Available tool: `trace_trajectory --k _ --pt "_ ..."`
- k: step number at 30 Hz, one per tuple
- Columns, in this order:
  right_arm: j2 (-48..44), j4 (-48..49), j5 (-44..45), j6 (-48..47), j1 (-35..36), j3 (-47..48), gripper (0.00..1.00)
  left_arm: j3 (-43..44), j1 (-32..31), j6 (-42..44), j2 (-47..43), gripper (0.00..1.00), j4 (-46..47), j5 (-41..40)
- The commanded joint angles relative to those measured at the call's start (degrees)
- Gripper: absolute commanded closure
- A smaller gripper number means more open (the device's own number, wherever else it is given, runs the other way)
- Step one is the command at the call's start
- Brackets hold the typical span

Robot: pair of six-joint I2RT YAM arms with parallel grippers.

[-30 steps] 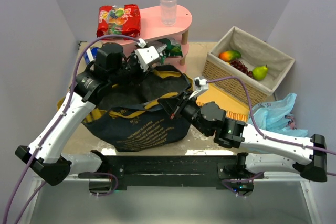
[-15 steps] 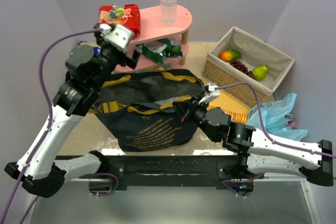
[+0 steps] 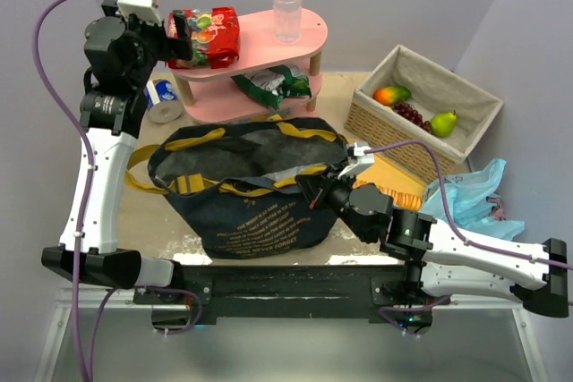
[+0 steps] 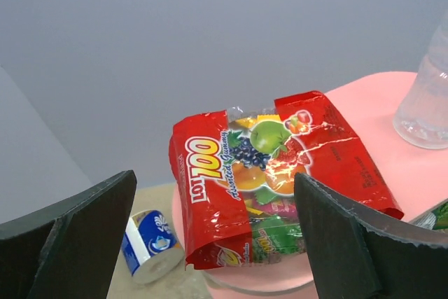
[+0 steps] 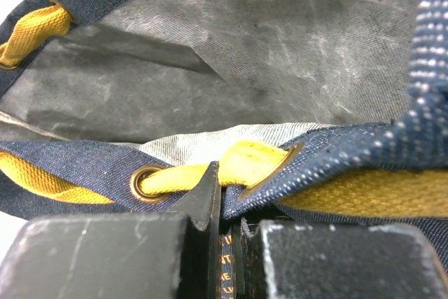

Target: Place the mixed food into the grocery bags and tie them

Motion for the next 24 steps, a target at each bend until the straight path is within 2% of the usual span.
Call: trace_trajectory --k 1,10,14,18,19,20,22,24 --pt "-2.0 -1.2 1.5 -0.3 0.1 1.0 1.00 0.2 4.1 -6.9 0.2 0.00 0.6 2.9" --pt "-0.9 -2.5 1.6 -1.1 0.2 2.3 1.00 -5.5 7.3 -14.4 2.0 0.00 6.6 10.3" --pt "-0.5 -2.1 1.5 -0.6 0.2 2.3 1.00 -10.6 7.4 -20.1 1.1 0.00 12.8 12.9" --pt "-0.8 -2.3 1.5 -0.5 0.2 2.1 1.00 -11.8 7.4 -21.0 2.9 0.02 13.1 13.6" --pt "-1.2 -2.4 1.6 -0.6 0.2 2.0 1.00 -12.0 7.4 -21.1 3.1 0.05 13.8 15.0" --pt "-1.2 -2.4 1.6 -0.6 0.2 1.9 1.00 -12.8 7.4 -21.3 3.2 0.15 14.5 15.7" --pt "-1.6 -2.9 1.7 -0.4 0.2 1.8 1.00 -14.0 7.4 -21.6 3.0 0.25 15.8 16.4" --pt "-1.7 -3.1 1.9 -0.4 0.2 1.9 1.00 -15.0 7.4 -21.8 2.5 0.49 16.7 16.5"
